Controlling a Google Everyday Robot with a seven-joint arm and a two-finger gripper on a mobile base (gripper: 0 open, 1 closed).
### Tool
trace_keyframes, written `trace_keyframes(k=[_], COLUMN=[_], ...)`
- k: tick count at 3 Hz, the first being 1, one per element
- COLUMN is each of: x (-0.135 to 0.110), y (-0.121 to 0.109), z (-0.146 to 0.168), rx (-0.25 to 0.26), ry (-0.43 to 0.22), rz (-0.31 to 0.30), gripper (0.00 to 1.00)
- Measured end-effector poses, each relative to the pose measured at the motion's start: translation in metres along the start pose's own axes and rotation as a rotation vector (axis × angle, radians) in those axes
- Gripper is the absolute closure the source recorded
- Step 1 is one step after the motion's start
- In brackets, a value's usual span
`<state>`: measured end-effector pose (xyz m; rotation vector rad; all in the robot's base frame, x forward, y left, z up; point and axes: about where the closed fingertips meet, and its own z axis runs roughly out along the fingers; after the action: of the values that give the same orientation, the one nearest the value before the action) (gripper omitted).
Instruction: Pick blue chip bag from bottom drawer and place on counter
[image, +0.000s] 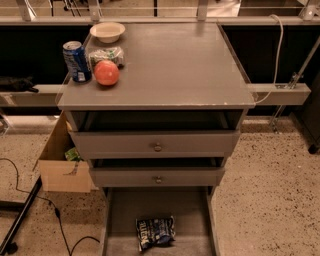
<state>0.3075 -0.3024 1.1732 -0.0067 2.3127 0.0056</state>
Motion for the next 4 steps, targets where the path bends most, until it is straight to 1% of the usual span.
trace_keyframes(k=[4], x=[0.0], y=[0.0], z=[0.0], rx=[0.0], ry=[0.0], rz=[0.0], gripper=[0.0])
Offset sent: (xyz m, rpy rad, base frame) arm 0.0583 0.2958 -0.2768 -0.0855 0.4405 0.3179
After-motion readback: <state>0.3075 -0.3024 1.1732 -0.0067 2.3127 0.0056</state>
